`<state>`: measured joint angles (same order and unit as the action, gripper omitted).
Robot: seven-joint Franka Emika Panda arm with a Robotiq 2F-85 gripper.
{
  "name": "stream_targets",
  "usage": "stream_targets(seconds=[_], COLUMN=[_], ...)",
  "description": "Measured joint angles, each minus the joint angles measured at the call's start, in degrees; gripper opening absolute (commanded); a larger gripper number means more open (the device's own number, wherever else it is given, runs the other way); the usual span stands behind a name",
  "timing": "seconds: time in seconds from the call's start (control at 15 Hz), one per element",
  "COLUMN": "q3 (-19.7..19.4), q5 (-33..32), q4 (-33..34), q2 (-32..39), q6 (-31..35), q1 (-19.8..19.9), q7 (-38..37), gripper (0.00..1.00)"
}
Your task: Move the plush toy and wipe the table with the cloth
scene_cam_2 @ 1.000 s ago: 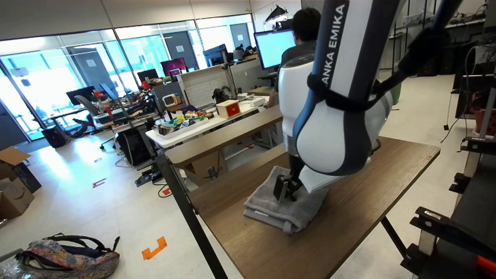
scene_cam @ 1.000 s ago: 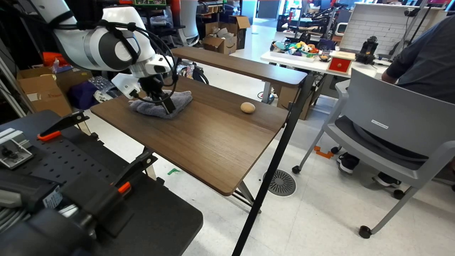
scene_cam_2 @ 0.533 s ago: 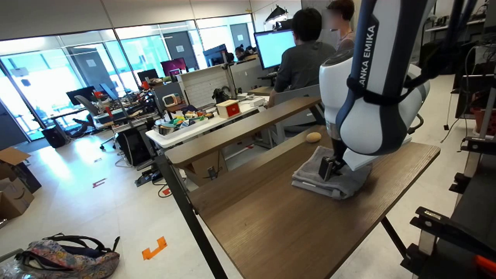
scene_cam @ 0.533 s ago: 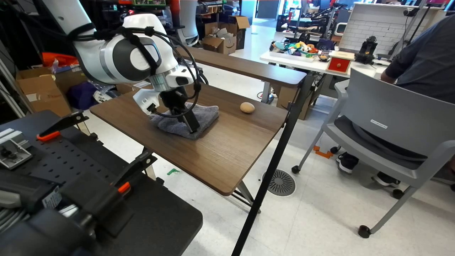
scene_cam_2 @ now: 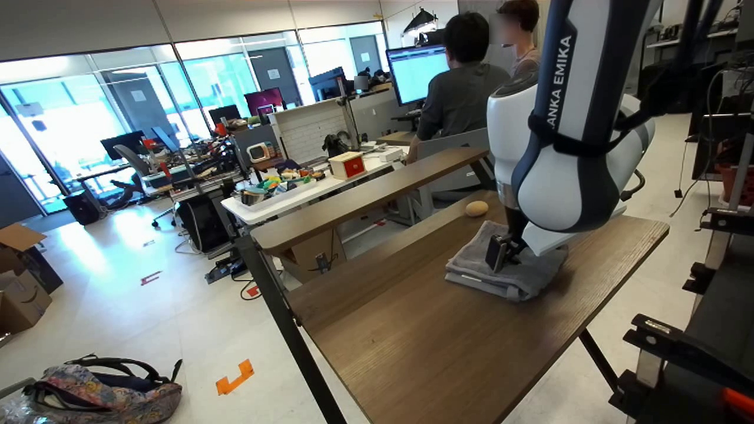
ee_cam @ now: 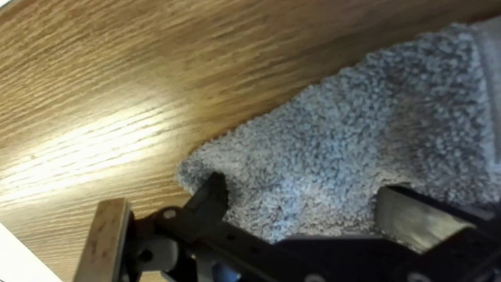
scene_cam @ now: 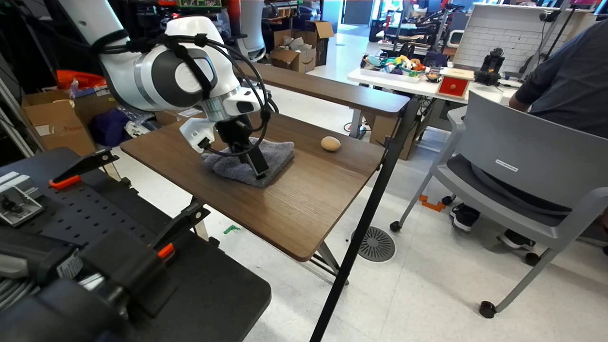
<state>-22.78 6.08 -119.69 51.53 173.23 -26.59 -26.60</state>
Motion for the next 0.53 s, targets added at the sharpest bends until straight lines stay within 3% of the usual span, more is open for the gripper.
stream_targets(seconds=[0.53], q3=[-3.32], q5=[0.08], q4=[-4.24], q2=[-8.07], q6=[2.43], q1=[-1.08], q7=[-0.05], gripper=[1.0])
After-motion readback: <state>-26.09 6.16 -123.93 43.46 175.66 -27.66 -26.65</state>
